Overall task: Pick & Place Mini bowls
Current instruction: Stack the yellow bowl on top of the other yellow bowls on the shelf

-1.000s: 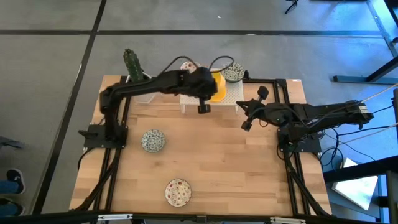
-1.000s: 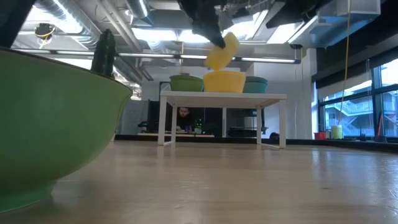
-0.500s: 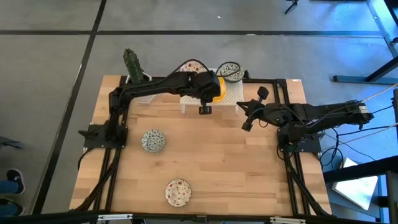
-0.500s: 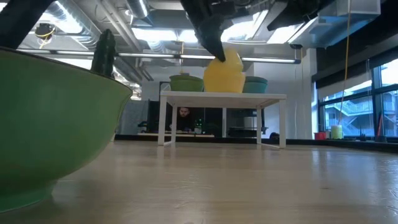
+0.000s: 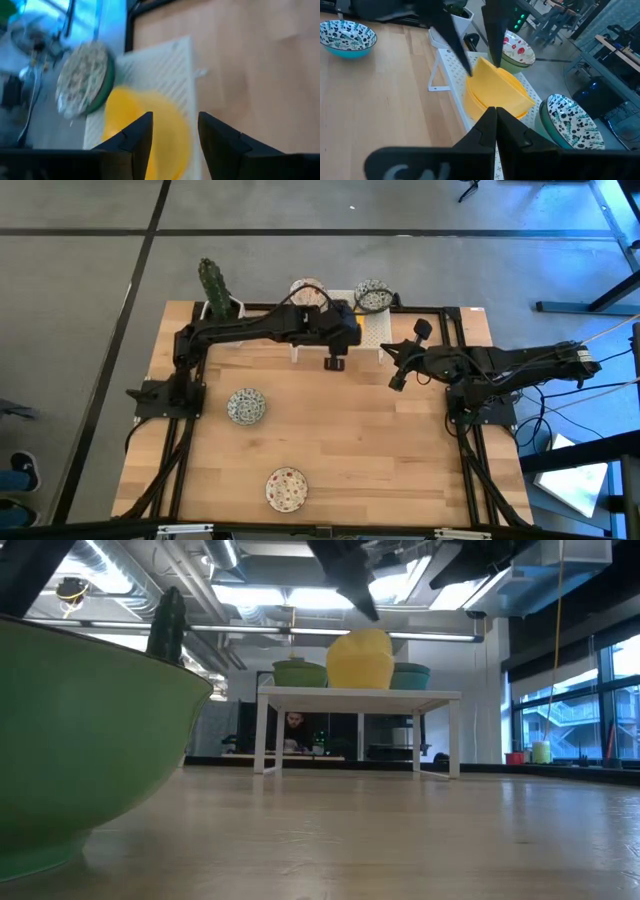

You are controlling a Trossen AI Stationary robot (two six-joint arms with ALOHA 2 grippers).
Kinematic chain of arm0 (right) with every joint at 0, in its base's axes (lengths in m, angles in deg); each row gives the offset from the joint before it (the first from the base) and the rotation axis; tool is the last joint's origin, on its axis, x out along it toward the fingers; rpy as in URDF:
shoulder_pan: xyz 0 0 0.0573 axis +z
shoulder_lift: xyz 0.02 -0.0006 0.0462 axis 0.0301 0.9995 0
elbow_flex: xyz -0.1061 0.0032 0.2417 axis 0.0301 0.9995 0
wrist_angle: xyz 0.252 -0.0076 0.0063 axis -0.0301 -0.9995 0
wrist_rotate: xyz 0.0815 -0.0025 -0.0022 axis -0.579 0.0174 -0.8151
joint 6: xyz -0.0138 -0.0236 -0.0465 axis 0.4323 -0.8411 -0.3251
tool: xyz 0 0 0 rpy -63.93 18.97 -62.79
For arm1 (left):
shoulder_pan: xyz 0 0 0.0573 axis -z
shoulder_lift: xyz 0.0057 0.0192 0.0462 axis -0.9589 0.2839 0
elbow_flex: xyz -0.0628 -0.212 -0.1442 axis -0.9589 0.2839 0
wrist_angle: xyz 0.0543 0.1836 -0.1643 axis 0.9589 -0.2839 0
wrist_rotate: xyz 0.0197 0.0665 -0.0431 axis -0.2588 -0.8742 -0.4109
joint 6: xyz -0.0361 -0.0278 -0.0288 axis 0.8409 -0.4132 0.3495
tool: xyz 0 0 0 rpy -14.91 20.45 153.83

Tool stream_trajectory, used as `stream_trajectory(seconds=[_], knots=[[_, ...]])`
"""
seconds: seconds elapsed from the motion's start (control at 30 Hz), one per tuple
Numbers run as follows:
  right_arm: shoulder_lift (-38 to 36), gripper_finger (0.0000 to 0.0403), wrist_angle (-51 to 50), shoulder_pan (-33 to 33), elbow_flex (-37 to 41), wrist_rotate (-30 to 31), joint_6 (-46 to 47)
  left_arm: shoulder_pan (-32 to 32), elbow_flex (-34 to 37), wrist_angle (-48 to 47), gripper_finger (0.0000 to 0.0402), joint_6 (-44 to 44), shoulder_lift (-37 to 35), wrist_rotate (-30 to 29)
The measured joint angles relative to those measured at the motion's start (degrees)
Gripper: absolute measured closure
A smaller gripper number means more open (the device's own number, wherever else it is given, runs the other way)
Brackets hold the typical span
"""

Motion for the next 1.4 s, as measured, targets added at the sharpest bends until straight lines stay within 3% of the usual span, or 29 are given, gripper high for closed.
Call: stream_trajectory(seconds=[0.13, 0.33, 0.43, 0.63, 0.97, 1.17, 1.27, 1.4], knots=[[0.01, 0.0395, -0.20, -0.49, -0.02, -0.02, 0.20, 1.82, 0.00, 2.86, 0.0247, -0.54, 0.15, 1.57], [0.20, 0.0395, -0.40, -0.89, -0.02, -0.06, 1.04, 1.25, 0.00, 5.70, 0.0247, -0.50, 0.42, -10.35], [0.20, 0.0395, -0.38, -0.89, -0.02, -0.04, 1.09, -0.02, 0.00, 6.98, 0.0247, 1.58, 0.42, -12.49], [0.20, 0.0395, -0.63, -0.89, -0.02, -0.04, 1.11, -2.74, 0.17, 6.84, 0.0247, 7.72, 2.06, -1.83], [0.20, 0.0395, -1.72, -0.87, -0.02, -0.04, 1.22, -2.57, 0.22, 2.95, 0.0247, 6.59, 4.51, -0.93], [0.20, 0.0395, -1.71, -0.89, -0.02, -0.04, 1.33, -2.08, 0.22, 0.92, 0.0247, 6.59, 4.40, 3.44], [0.20, 0.0395, -1.69, -0.89, -0.02, -0.04, 1.38, -1.08, 0.22, 1.03, 0.0247, 5.48, 4.40, 0.62], [0.20, 0.0395, -1.69, -0.89, -0.02, -0.04, 1.45, 0.84, 0.22, 1.06, 0.0247, 0.30, 4.40, -10.77]])
